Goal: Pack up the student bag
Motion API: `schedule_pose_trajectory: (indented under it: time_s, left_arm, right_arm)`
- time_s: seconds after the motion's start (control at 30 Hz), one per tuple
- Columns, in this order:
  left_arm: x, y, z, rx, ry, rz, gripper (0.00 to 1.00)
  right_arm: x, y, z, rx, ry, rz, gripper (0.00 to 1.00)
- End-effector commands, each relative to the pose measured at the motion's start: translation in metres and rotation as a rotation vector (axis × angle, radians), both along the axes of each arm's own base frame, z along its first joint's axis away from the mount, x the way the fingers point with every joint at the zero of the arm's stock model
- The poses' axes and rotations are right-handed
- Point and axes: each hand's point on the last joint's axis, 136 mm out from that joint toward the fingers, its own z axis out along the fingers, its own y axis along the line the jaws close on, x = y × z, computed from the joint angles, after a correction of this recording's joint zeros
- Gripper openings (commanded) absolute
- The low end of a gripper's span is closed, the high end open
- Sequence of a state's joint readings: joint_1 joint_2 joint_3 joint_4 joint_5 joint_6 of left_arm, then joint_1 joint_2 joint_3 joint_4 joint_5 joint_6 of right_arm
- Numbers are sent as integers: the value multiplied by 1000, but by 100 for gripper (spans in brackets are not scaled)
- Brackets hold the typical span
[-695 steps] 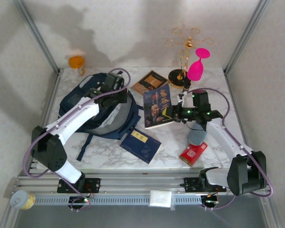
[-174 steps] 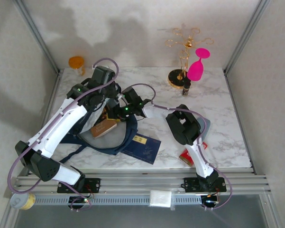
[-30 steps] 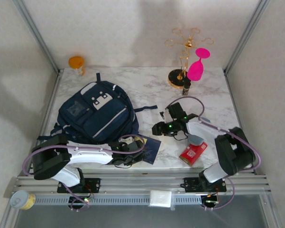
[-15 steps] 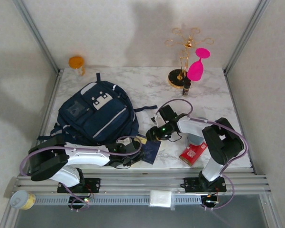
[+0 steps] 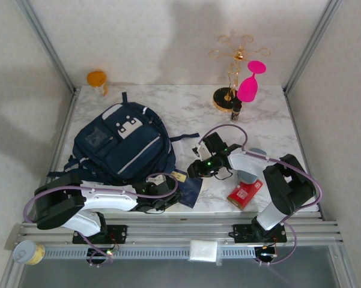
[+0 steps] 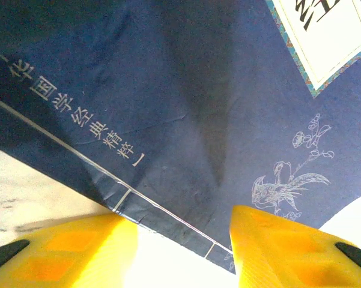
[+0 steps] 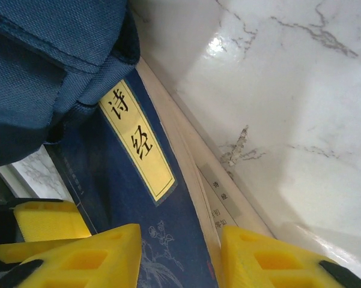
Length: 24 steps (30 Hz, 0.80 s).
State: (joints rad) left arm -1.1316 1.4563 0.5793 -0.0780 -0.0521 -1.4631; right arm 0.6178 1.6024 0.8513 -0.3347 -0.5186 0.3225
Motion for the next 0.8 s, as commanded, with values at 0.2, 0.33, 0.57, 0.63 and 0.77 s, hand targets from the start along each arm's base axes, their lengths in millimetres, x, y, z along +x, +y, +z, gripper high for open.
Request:
schedule_pose_trajectory:
  time_s: [0.2, 0.33, 0.57, 0.63, 0.77]
  left_arm:
    - [42, -22, 8, -125, -152, 116, 46]
    - [42, -23, 10, -131, -153, 117, 46]
    - [43, -26, 12, -134, -157, 111, 46]
    - [44, -27, 14, -136, -159, 111, 46]
    - [44, -30, 20, -161, -160, 113, 51]
  right_arm:
    - [-18, -16, -21, -102, 52, 26, 30]
    - [-18, -19, -23, -121, 52, 32, 22]
    - [-20, -19, -23, -114, 61, 37, 14]
    - [-21, -18, -21, -109, 61, 39, 13]
    - [-16, -22, -13, -92, 44, 4, 1]
